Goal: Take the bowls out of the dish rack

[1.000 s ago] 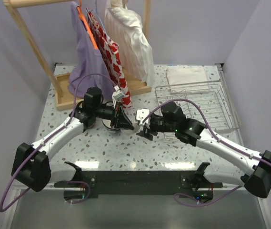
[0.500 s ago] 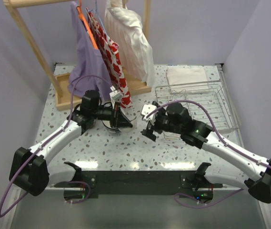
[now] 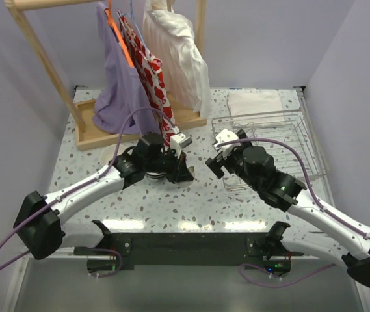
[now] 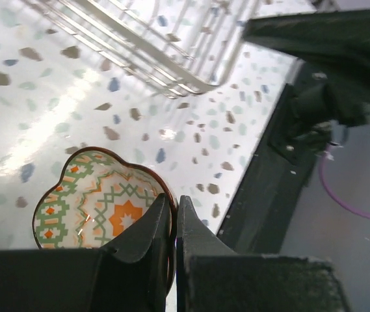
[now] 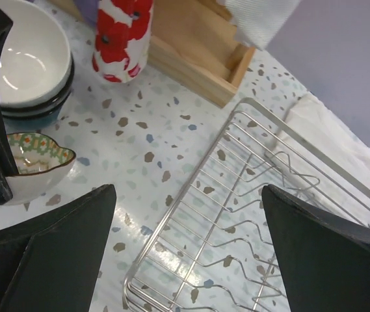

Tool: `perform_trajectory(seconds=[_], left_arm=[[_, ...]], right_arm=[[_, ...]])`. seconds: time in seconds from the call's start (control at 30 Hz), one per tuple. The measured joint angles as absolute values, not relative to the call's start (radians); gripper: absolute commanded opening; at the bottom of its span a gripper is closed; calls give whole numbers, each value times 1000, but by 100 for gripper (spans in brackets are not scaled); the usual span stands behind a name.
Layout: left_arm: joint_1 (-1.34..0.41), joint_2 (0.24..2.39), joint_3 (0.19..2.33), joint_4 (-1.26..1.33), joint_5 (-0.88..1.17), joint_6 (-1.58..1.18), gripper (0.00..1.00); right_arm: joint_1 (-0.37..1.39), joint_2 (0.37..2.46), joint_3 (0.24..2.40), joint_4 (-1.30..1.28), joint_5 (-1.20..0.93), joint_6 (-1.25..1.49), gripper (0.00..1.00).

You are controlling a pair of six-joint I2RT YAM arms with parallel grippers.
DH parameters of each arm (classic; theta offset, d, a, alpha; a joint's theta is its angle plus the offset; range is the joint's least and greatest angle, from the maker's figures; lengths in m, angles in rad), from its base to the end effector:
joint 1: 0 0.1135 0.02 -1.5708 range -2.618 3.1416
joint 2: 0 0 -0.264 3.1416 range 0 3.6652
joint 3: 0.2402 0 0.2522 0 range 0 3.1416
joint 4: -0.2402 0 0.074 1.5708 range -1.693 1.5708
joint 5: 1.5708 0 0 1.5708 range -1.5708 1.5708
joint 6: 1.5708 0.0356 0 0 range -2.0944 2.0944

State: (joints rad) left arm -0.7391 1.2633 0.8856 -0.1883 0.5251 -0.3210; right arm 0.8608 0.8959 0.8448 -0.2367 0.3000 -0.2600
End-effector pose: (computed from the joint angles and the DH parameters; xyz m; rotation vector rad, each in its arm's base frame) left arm 0.1937 -0.2007 0.2743 0.7963 2.1437 -1.1530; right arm 0.1425 0.1496 0.3364 -0.8003 1.6654 0.1407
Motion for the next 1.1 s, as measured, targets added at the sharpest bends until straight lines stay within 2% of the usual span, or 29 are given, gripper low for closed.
perform_trajectory(seconds=[0.33,0.73,0.83,1.07,1.1], left_arm=[[-982,1473,970,-298,80,-268,0],[-1133,1671,1008,-289,-237,-262,0],[-1164,1685,1009,-281,-295,-260,10],[-1201,1680,998,-271,-343,-285,54],[-1204,1676,993,-271,-347,-292,57]], right_arm=[[860,842,788,-201,439,-224,99],[858,746,738,-170,590,-184,99],[858,707,720,-165,619,-180,99],[858,680,713,-163,659,-179,99],[858,681,713,-163,663,-179,99]])
